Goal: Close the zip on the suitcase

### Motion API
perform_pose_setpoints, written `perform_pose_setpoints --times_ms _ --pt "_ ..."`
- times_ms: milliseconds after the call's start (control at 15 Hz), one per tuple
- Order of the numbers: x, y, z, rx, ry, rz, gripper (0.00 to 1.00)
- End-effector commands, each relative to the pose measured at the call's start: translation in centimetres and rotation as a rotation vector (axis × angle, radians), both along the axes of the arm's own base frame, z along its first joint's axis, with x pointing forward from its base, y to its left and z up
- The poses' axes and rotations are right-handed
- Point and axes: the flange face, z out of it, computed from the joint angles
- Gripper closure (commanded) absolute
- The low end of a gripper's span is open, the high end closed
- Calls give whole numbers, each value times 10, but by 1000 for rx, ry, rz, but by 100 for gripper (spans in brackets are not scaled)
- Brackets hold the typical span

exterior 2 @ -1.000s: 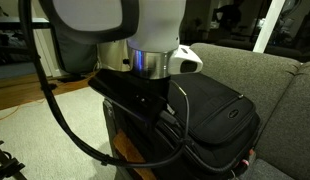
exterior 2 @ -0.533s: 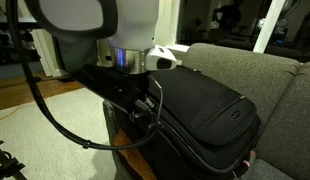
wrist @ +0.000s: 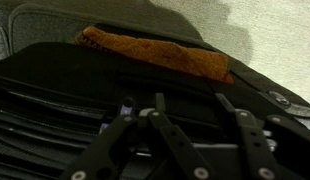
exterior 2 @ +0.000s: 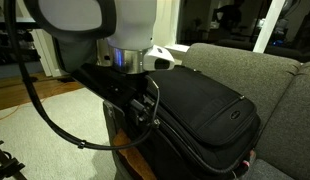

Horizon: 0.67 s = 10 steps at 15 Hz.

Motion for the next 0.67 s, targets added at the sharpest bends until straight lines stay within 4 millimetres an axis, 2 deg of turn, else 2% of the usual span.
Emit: perform_pose_setpoints --times_ms 0,133,200,600 --pt "-7 -14 11 -25 -16 -58 17" --pt "-8 -22 10 -25 -14 -83 4" --pt "-9 -25 9 -25 -11 -93 1" --pt "-13 -32 6 -10 0 -137 0"
